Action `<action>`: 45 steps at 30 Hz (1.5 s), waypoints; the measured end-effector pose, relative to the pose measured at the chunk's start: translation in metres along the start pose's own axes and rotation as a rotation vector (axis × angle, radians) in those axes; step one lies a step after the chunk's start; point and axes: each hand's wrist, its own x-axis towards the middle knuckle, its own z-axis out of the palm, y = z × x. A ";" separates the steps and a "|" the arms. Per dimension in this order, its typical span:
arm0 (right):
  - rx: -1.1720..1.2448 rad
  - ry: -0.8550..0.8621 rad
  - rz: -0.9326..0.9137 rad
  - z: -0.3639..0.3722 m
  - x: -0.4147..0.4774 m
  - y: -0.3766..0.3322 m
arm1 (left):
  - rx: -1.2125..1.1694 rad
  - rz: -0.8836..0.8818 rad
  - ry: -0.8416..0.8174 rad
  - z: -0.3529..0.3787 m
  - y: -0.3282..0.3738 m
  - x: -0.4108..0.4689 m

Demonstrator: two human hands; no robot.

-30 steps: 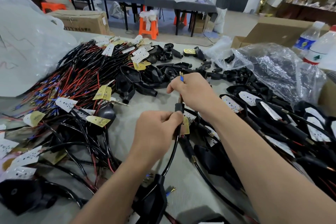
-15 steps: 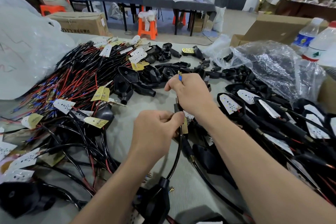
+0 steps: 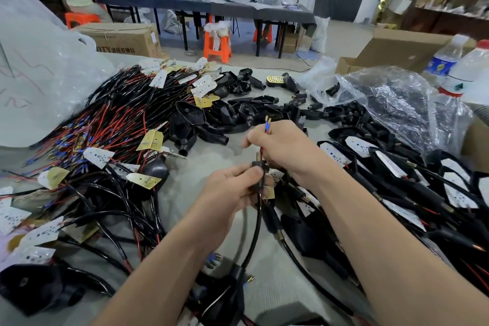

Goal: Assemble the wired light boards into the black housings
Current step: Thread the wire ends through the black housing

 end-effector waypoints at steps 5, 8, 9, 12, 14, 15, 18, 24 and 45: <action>0.054 -0.094 -0.036 -0.010 -0.006 0.004 | -0.027 0.099 0.024 -0.002 0.002 0.000; 0.103 -0.026 -0.080 -0.012 -0.008 0.004 | 0.041 0.150 0.037 -0.002 0.002 -0.001; 0.107 0.001 -0.094 -0.011 -0.008 0.004 | 0.120 0.192 0.052 -0.002 0.003 -0.002; 0.080 0.062 -0.100 0.001 -0.010 0.005 | 0.479 0.341 0.183 0.001 0.003 -0.004; 0.087 0.109 -0.090 0.009 -0.011 0.007 | 0.499 0.326 0.180 0.000 0.004 -0.006; 0.098 0.138 -0.085 0.012 -0.011 0.007 | 0.364 0.265 0.110 -0.001 0.007 -0.006; 0.179 0.232 -0.055 0.014 -0.007 0.007 | -0.035 0.007 -0.248 -0.009 0.012 -0.006; 0.168 0.384 -0.007 0.008 -0.003 0.004 | 0.034 -0.056 -0.277 -0.012 0.014 -0.003; 0.381 0.216 0.127 -0.025 -0.028 0.003 | 0.212 0.051 -0.219 -0.014 0.009 -0.004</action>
